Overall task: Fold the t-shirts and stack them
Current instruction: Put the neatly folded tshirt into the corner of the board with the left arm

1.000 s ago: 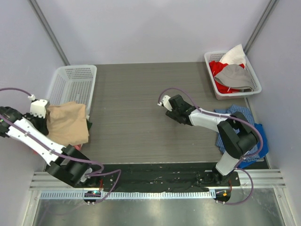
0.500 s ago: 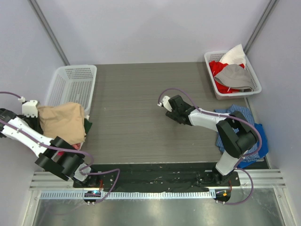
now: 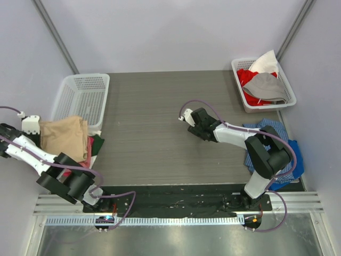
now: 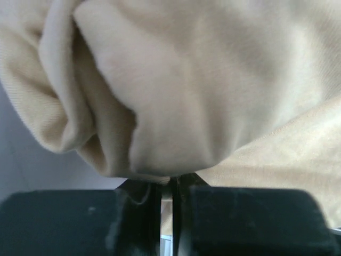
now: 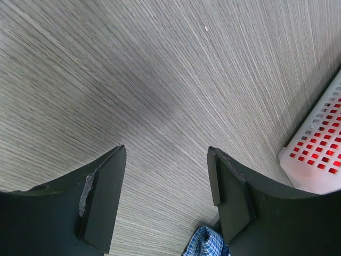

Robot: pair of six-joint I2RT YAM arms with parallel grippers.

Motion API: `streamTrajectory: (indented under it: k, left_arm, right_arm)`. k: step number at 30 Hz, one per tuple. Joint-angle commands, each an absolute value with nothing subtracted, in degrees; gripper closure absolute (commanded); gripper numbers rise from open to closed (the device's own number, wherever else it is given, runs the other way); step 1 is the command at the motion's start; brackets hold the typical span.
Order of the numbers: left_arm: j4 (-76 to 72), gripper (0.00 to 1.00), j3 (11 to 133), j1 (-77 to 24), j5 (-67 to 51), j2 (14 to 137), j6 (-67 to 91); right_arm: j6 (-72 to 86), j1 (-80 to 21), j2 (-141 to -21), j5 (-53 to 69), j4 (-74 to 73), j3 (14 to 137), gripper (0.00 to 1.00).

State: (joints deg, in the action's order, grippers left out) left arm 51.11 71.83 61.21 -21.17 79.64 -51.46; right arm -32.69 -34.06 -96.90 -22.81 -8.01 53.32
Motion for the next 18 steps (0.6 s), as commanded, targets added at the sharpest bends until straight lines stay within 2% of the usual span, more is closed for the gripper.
streamTrajectory:
  k: [1,2,4,6,18]
  left_arm:
    - [42.7,0.8,70.8,62.0,-17.8,79.8,-52.9]
    - [42.3,0.76,70.4,62.0,-17.8,79.4,-52.7]
    - [39.7,0.61,69.2,62.0,-18.1,78.6,-51.3]
    - [37.2,0.35,67.9,62.1,-18.8,76.9,-50.3]
    - [38.5,0.24,68.9,62.0,-29.4,68.0,-44.1]
  right_arm:
    - [-32.1,-34.5,-97.3,-22.8,-7.4,53.5,0.31]
    - [-32.1,-34.5,-97.3,-22.8,-7.4,53.6,0.31]
    - [-32.0,-34.5,-97.5,-22.7,-7.5,53.6,0.31]
    - [-31.9,-34.5,-97.6,-22.5,-7.7,53.7,0.31]
    - [-31.7,-34.5,-98.8,-22.6,-8.2,53.8,0.3]
